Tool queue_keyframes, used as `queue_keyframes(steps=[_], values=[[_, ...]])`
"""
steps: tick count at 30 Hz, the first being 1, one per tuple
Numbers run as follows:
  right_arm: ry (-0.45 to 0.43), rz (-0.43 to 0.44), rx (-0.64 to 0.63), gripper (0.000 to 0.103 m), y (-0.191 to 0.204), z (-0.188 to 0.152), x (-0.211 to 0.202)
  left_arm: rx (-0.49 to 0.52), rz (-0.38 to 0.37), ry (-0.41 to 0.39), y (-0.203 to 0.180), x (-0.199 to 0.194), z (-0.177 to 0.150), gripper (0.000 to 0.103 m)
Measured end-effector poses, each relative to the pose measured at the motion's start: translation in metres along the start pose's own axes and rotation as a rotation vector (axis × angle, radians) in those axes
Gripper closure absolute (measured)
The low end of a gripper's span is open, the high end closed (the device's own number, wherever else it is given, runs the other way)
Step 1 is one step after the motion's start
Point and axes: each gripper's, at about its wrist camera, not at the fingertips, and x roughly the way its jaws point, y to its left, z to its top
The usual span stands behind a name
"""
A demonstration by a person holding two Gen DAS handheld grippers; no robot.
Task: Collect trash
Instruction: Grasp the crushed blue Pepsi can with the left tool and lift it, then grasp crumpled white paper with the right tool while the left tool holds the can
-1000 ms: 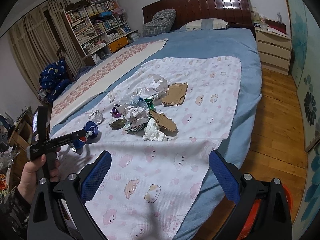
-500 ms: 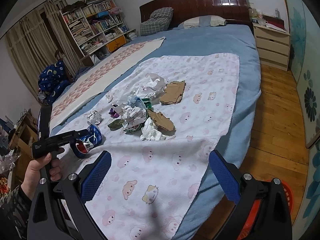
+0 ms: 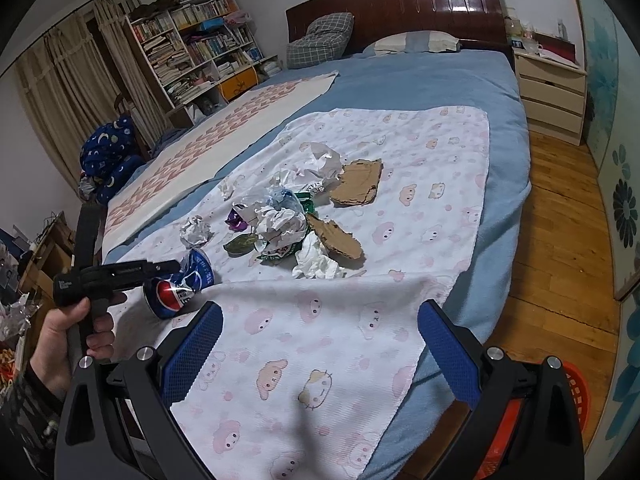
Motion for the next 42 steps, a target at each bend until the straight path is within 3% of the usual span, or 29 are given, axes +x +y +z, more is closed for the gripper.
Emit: queue_keyframes(steps=[1, 4, 9, 11, 15, 17, 18, 19, 20, 28, 33, 36, 42], values=[[0.000, 0.003, 0.001, 0.007, 0.000, 0.000, 0.001, -0.005, -0.062, 0.016, 0.002, 0.000, 0.001, 0.010], [0.004, 0.002, -0.001, 0.007, 0.001, 0.000, 0.002, 0.051, -0.119, 0.084, -0.004, 0.009, 0.003, 0.010], [0.010, 0.000, 0.000, 0.007, 0.001, -0.001, 0.004, 0.144, -0.128, 0.208, -0.016, 0.034, -0.001, 0.006], [0.017, 0.000, 0.000, 0.007, 0.001, -0.001, 0.005, 0.174, -0.090, 0.222, -0.023, 0.043, -0.004, 0.006], [0.026, -0.006, 0.002, 0.007, 0.000, -0.002, 0.008, 0.107, -0.093, 0.215, -0.020, 0.049, -0.003, 0.006], [0.031, -0.007, 0.005, 0.007, 0.000, -0.002, 0.009, 0.056, -0.099, 0.184, -0.015, 0.043, 0.000, 0.020], [0.034, -0.008, 0.006, 0.007, 0.000, -0.002, 0.010, 0.046, -0.102, 0.160, -0.012, 0.038, 0.001, 0.038], [0.035, -0.008, 0.007, 0.007, 0.000, -0.002, 0.011, 0.019, -0.129, 0.137, -0.009, 0.032, 0.004, 0.044], [0.037, -0.008, 0.007, 0.007, 0.000, -0.002, 0.012, -0.004, -0.150, 0.126, -0.006, 0.028, 0.004, 0.046], [0.036, 0.000, -0.007, 0.007, 0.006, -0.001, 0.016, 0.021, -0.100, 0.027, -0.012, -0.011, 0.005, 0.065], [0.017, -0.010, -0.053, 0.007, 0.014, 0.001, 0.016, 0.041, -0.089, -0.017, -0.009, -0.035, 0.004, 0.070], [0.015, -0.010, -0.080, 0.007, 0.018, 0.002, 0.018, 0.032, -0.083, -0.032, -0.005, -0.041, 0.001, 0.091], [-0.019, 0.012, -0.185, 0.007, 0.032, 0.017, 0.028, 0.027, -0.122, -0.040, -0.006, -0.049, -0.004, 0.094]])
